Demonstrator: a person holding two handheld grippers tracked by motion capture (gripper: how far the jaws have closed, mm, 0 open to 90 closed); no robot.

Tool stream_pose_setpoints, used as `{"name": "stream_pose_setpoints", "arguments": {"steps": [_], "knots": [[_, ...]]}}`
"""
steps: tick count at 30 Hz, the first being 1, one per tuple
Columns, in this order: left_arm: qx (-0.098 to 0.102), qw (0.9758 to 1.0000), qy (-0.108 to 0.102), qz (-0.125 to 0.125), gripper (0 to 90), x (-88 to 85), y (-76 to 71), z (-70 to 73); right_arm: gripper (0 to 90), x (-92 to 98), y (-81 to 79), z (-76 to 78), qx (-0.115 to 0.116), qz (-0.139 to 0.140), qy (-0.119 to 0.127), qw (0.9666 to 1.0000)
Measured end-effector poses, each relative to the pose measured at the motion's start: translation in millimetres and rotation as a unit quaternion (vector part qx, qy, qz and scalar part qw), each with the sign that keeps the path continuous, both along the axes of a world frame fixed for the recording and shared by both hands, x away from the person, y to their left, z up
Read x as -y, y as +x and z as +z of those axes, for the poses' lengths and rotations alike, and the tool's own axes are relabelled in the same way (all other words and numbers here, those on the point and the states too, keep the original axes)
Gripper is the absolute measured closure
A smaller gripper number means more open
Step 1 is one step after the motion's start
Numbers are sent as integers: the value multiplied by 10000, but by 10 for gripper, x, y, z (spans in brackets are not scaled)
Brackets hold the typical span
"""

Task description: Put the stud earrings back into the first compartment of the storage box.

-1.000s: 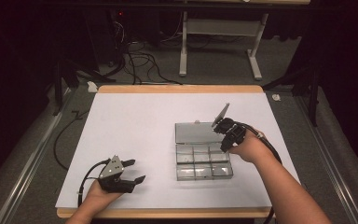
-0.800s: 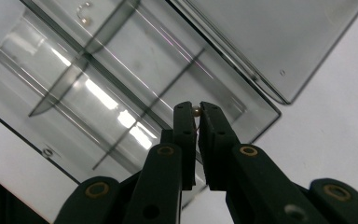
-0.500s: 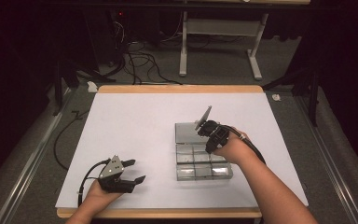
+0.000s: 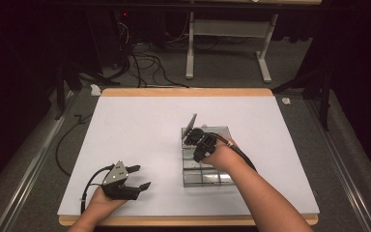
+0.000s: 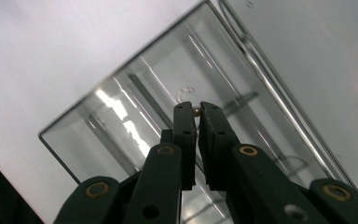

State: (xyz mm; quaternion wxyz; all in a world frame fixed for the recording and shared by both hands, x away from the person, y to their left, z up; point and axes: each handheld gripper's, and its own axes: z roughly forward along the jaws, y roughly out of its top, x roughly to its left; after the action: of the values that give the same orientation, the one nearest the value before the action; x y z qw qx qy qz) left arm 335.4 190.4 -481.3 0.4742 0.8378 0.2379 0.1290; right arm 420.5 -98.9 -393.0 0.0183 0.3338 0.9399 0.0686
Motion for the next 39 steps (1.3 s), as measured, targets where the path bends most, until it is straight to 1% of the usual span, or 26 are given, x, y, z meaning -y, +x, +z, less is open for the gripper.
{"name": "stream_pose_setpoints", "arguments": {"steps": [1, 2, 5, 6, 8, 10, 13, 15, 18, 20, 22, 23, 26, 27, 28, 29, 30, 32, 33, 37, 39], "knots": [[5, 10000, 6, 1, 262, 0, -1, 1, 861, -25, 1, -13, 6, -17, -31, 10000], [17, 10000, 13, -2, 262, 0, 0, 1, 862, -38, 13, -34, -22, 6, 19, 10000], [11, 10000, 10, 0, 262, 0, -1, 1, 861, -76, 41, -92, -67, 23, -52, 10000], [2, 10000, -10, 9, 263, 2, -3, 0, 861, -77, 52, -122, -39, 90, -27, 9999], [5, 10000, -5, 11, 262, 3, -4, 0, 861, -102, 62, -190, -80, 89, -47, 9999], [7, 10000, 5, 8, 262, 2, -4, 1, 861, -119, 71, -257, -106, 127, -132, 9998], [9, 10000, 3, 7, 263, 3, -5, 1, 860, -118, 92, -337, -154, 77, -141, 9998], [6, 10000, 2, 5, 262, 3, -5, 1, 858, -117, 99, -364, -174, 58, -119, 9998], [1, 10000, 1, 2, 262, 2, -4, 1, 822, -119, 101, -367, -185, 53, -115, 9997], [-1, 10000, -4, -1, 262, 1, -3, 1, 810, -114, 99, -349, -156, 41, -101, 9998], [2, 10000, -1, 0, 262, 2, -4, 1, 808, -99, 95, -302, -133, 13, -37, 9999], [3, 10000, 1, 0, 262, 2, -4, 1, 805, -86, 95, -275, -93, 46, -8, 9999], [9, 10000, 14, -10, 262, 0, -3, 2, 799, -34, 76, -170, -31, -23, 9, 10000], [7, 10000, 12, -12, 262, 0, -3, 2, 798, -10, 69, -128, -16, -60, -32, 10000], [6, 10000, 10, -11, 262, 0, -3, 2, 798, 27, 66, -95, 14, -83, -1, 10000], [6, 10000, 10, -12, 262, 0, -3, 2, 797, 70, 61, -60, -2, -112, -4, 9999], [13, 10000, 2, -3, 262, 2, -3, 0, 797, 116, 51, -32, 70, -162, -15, 9998], [-1, 10000, -5, -3, 262, 2, -3, 1, 797, 228, 39, 29, 68, -274, -69, 9996], [-2, 10000, -4, -2, 262, 1, -3, 1, 797, 294, 39, 49, 98, -268, -72, 9996], [1, 10000, -10, 7, 262, 2, -3, 0, 784, 545, 2, 102, 130, -536, -122, 9984], [-2, 10000, -9, 12, 263, 2, -2, -1, 784, 707, -20, 122, 158, -668, -136, 9975]]}}
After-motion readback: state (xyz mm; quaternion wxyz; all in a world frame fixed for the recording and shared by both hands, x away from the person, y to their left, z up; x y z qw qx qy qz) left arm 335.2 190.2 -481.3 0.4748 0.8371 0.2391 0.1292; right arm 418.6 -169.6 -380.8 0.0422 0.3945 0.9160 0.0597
